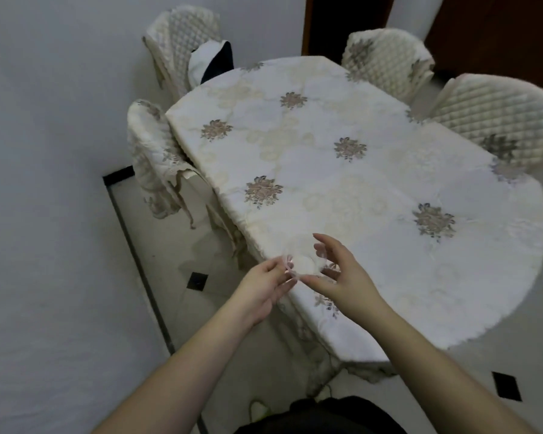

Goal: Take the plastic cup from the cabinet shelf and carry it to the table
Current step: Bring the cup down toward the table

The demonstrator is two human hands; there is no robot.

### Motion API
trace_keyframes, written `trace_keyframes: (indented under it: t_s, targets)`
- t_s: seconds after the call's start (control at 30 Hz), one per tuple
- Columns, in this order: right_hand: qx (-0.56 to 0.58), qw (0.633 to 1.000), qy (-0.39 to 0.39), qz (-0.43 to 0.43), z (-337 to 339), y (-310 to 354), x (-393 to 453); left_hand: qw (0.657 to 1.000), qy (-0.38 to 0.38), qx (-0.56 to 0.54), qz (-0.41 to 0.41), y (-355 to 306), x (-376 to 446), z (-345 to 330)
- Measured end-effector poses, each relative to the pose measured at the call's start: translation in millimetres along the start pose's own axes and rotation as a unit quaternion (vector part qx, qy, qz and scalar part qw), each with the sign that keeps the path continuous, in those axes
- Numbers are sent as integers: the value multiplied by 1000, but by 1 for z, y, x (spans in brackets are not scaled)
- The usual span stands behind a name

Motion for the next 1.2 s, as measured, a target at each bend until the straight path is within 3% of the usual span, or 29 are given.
trace_keyframes:
  t_s: [0.37,0.73,0.9,1.03,1.2]
  targets:
    - [18,998,-39,-49,54,-60,30,995,5,80,55,32,59,-51]
    - [-8,991,-63,-114,30,-97,67,992,20,90,87,50,111,-28]
    - [-9,984,-103,-142,18,-105,77,980,61,182,55,41,133,-17]
    - [-19,980,-126,-154,11,-110,79,966,48,254,30,36,145,-7]
    - [-39,973,-143,-175,4,-122,80,963,63,259,31,38,153,-7]
Point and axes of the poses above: each hand's wrist, its own x-axis towards the middle knuckle, its own z-axis out of the back of the hand, y = z × x, the point moved 9 cm from there along x, towards the middle knuckle, and after that the axes turned 6 degrees about -z, right-handed, at the moved point
